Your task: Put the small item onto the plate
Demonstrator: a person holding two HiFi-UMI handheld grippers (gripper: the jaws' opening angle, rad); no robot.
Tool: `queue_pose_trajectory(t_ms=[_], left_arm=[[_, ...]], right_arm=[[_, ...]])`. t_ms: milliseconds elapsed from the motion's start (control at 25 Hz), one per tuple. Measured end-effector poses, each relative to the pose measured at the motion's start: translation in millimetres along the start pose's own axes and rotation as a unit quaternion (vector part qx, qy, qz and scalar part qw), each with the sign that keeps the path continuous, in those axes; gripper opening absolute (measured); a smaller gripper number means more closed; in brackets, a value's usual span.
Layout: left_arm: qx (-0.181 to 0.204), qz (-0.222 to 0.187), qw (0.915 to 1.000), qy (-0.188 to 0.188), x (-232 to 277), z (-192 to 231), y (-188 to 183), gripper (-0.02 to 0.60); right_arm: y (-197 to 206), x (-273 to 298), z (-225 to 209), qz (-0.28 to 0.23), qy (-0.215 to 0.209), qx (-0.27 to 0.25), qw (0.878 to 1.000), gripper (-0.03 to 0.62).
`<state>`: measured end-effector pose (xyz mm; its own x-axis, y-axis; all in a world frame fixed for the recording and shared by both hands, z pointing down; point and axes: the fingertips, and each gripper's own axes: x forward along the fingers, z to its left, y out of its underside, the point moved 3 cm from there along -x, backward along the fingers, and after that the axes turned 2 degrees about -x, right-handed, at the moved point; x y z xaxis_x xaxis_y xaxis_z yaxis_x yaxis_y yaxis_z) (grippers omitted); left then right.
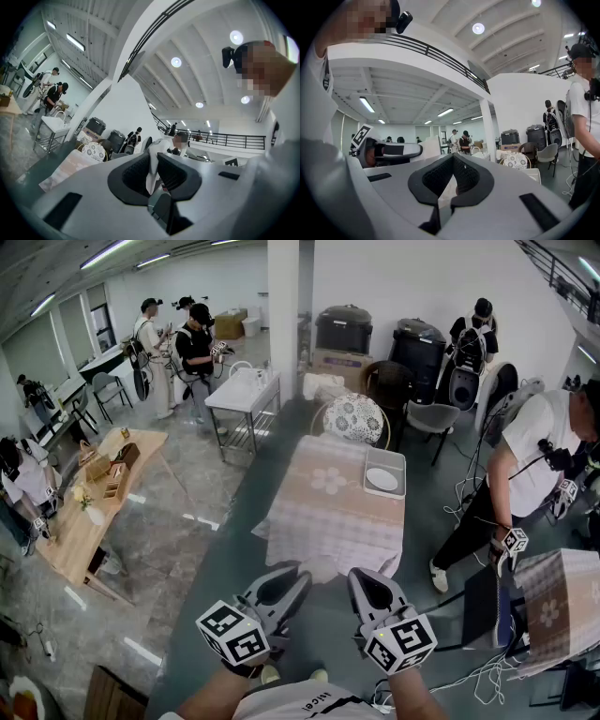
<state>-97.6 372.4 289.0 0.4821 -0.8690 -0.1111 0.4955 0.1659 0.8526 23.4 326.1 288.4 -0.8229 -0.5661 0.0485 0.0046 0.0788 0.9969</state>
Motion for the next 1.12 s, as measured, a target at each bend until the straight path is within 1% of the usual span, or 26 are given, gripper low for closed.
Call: queue_pose_trajectory(t_ms=[200, 520, 640, 800, 1000, 1120], left_arm=[[-0.014, 0.005, 0.9999, -0.008, -3.7, -3.7, 3.7, 0.060], [-0.018, 0.014, 0.9997, -0.006, 1.4, -3.9, 12.0, 0.060], [-0.020, 0.022, 0.9995, -0.006, 10.0, -3.8, 15.1, 0.060], [-0.025, 0.031, 0.9992, -0.006, 21.4, -5.8, 23.5, 0.060], [-0.025, 0.033, 0.9991, -0.002, 37.8, -10.6, 32.8, 0.060], [-0.026, 0.035, 0.9990, 0.001, 50.6, -13.8, 39.7, 0.060]], right_arm=[[0.9, -2.5, 3.2, 0.011, -0.007, 0.002, 1.000, 0.014], [3.3, -8.1, -1.8, 0.000, -0.006, 0.014, 1.000, 0.014], [2.8, -11.3, -9.5, -0.009, -0.010, 0.033, 0.999, 0.014], [7.7, -20.0, -22.5, -0.016, -0.004, 0.047, 0.999, 0.014], [6.9, -35.2, -40.3, -0.041, 0.001, 0.051, 0.998, 0.014], [8.1, -43.2, -53.7, -0.043, 0.004, 0.053, 0.998, 0.014]])
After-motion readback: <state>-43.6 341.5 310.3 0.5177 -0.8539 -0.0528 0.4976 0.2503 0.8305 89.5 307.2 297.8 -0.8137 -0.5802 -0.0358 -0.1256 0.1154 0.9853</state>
